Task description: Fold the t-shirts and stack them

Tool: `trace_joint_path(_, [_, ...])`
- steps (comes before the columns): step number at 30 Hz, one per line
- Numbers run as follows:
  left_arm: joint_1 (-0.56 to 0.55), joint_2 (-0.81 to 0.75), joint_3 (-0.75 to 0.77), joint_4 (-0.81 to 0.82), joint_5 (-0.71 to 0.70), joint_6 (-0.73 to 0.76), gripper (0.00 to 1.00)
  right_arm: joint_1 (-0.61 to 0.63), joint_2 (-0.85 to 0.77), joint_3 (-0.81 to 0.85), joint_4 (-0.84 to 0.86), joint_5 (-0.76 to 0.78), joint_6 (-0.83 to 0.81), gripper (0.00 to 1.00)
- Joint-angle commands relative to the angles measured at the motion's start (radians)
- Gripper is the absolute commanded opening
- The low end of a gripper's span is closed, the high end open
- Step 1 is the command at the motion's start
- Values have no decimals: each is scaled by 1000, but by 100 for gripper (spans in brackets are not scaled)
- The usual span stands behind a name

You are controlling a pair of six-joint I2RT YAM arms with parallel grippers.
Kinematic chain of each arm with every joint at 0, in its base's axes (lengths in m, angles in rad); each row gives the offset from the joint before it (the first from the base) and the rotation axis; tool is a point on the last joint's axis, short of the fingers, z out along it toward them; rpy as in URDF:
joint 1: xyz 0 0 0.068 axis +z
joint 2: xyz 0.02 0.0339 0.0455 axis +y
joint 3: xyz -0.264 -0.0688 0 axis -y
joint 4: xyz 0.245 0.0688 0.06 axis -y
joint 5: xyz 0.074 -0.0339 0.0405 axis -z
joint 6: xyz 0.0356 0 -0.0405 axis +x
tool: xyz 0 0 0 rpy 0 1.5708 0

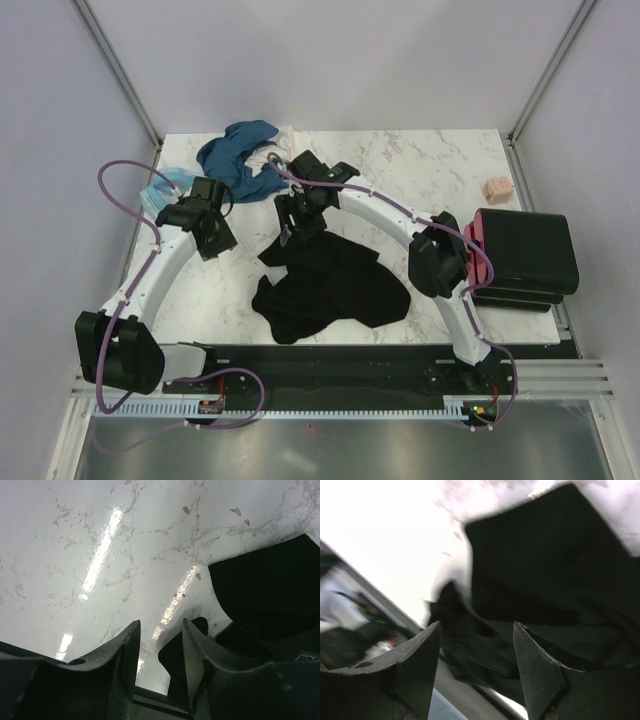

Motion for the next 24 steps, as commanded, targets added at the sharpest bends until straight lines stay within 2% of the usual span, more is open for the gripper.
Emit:
trace_joint_path(1, [12,-46,-29,26,12,24,47,4,-49,-98,-116,155,-358,67])
trace_joint_path(7, [21,-80,-34,7,24,49,47,43,-71,-144,-47,311,-487,69])
trace_joint_path(14, [21,-85,-35,-33,26,47,47,128,-57,-41,-44,430,-559,70])
trace_joint_path(24, [21,-110,-68,-37,46,23,46,176,-34,-67,-21,373,-584,72])
